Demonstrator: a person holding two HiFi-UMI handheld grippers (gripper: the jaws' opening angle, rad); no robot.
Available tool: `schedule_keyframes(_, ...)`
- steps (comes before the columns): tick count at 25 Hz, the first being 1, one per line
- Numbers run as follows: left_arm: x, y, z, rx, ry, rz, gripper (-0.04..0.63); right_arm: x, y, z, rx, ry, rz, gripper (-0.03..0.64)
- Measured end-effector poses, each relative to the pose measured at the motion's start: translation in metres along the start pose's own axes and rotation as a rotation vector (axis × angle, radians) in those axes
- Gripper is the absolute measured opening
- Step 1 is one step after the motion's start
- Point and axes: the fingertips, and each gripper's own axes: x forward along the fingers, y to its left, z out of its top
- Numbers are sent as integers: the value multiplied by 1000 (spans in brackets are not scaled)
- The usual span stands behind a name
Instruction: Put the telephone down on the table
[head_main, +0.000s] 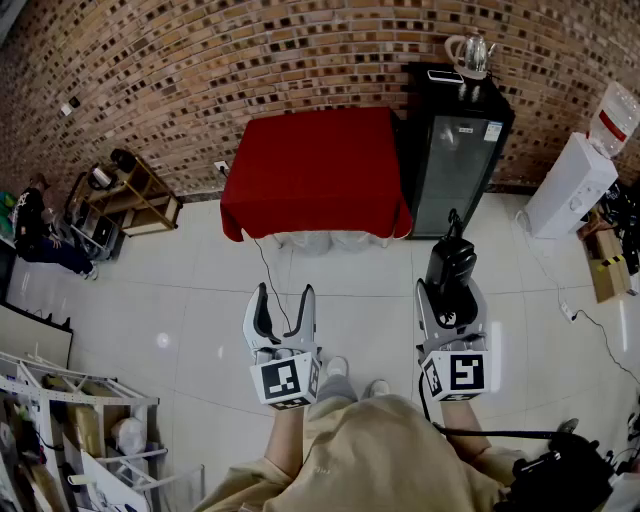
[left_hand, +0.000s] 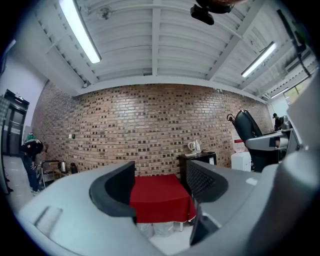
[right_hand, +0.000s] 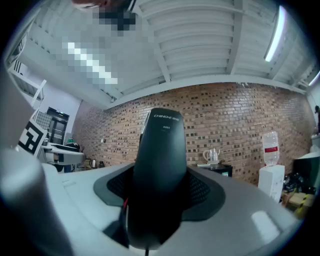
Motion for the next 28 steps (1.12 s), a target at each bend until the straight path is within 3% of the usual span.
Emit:
schedule_keyframes(10,68,28,-36,-25,15,-44,311,69,-8,-37,8,19,-38,274)
schedule_keyframes(16,122,70,-43,-57,56,-92,311,135,21,-33,-40,12,-44,274)
schedule_keyframes(20,154,99,-35,-84,-21,-119,311,178,49,-31,-49,8,-24,275)
schedule_keyframes(28,223,154,-58,-121,24,-153,311,263,79,-44,-68,61,-11,273)
